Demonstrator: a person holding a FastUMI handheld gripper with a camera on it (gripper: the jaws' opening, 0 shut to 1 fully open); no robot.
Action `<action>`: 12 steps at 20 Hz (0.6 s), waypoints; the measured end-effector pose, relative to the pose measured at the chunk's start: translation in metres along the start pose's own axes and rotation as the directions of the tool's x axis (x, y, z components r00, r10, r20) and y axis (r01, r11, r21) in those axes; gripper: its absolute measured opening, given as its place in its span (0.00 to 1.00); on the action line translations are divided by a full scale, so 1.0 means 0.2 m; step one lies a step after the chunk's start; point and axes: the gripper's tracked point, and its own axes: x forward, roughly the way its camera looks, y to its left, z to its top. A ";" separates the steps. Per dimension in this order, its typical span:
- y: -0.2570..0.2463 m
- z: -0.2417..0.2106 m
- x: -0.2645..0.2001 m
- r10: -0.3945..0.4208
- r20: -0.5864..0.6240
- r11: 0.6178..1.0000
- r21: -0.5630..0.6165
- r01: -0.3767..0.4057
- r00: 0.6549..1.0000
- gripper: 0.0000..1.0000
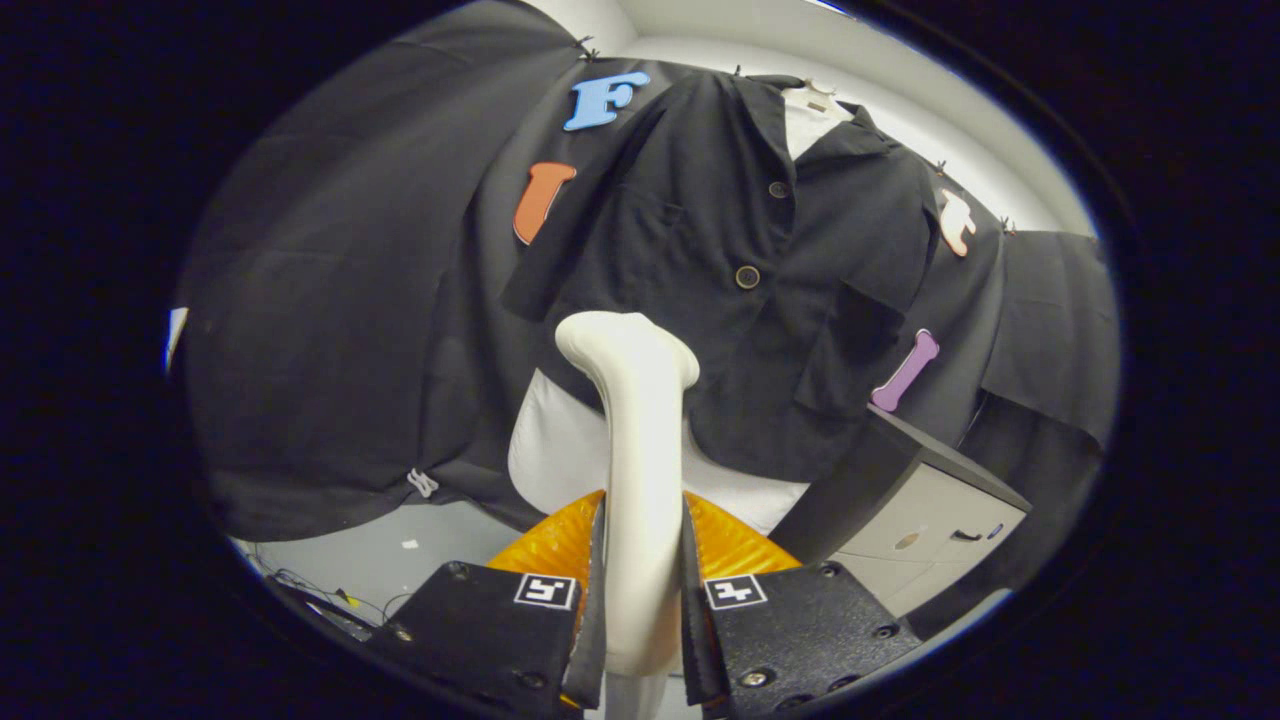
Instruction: Iron the clothes twice with a garment steamer, once on the left side and once on the right side.
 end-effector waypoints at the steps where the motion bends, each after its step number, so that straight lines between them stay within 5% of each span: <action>1: 0.01 -0.01 0.00 0.003 -0.007 1.000 -0.001 -0.003 1.000 0.34; 12: -0.11 -0.06 -0.14 0.014 -0.070 0.999 0.033 -0.012 0.997 0.34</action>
